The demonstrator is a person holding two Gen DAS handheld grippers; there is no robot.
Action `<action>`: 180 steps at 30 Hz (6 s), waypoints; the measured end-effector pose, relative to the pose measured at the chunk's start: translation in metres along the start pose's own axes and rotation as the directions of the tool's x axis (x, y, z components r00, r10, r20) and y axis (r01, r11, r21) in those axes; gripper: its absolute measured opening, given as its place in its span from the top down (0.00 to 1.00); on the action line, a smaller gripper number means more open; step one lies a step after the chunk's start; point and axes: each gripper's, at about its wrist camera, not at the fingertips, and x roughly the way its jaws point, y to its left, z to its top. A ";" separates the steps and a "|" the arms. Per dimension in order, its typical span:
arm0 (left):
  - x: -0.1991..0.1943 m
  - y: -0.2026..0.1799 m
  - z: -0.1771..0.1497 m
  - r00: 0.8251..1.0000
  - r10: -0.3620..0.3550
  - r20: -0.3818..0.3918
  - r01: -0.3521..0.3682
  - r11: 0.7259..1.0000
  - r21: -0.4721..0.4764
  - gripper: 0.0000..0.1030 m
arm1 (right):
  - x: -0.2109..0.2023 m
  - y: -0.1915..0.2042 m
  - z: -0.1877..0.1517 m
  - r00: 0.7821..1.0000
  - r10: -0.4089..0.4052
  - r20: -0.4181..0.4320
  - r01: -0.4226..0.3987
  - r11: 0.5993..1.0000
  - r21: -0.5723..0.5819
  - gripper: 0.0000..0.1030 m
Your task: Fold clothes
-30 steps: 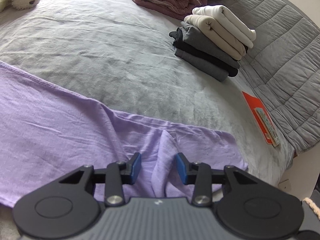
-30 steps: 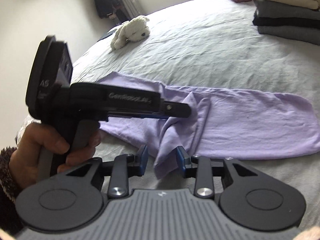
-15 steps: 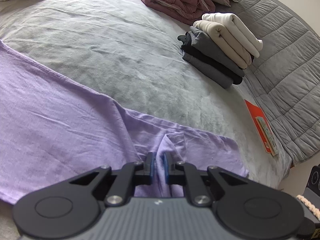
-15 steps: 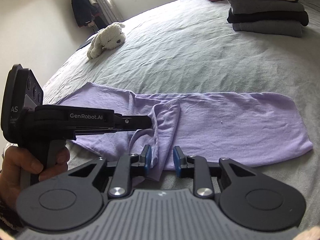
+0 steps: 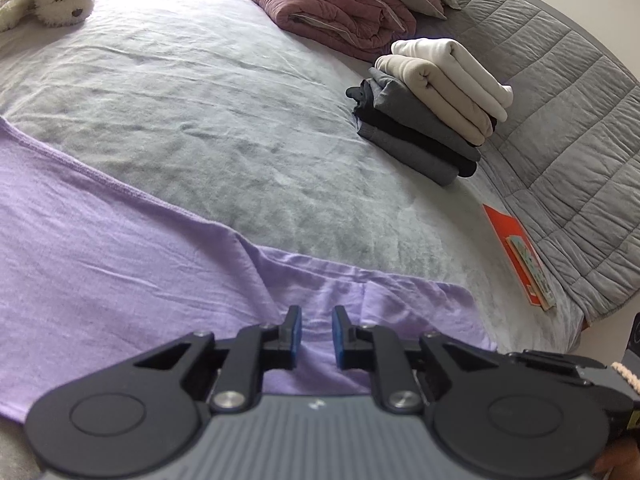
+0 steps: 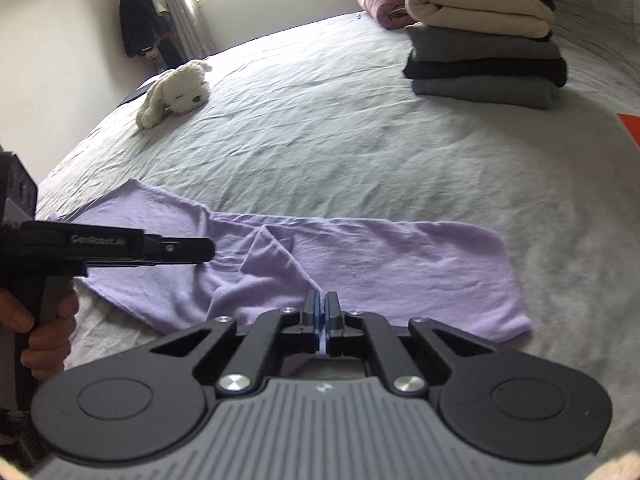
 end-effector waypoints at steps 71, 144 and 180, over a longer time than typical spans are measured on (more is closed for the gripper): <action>-0.014 -0.039 -0.072 0.994 -0.077 0.071 0.043 0.917 0.397 0.67 | -0.011 -0.063 -0.003 0.977 -0.209 -0.040 0.209 0.978 -0.011 0.80; -0.056 -0.008 -0.066 0.981 -0.193 -0.031 0.185 0.858 0.479 0.43 | 0.000 0.006 -0.013 0.978 -0.057 0.202 0.094 0.979 -0.179 0.55; -0.177 0.232 -0.047 0.938 0.241 0.251 -0.305 0.917 0.257 0.25 | 0.104 0.157 -0.010 0.995 0.024 0.101 0.015 0.929 -0.370 0.27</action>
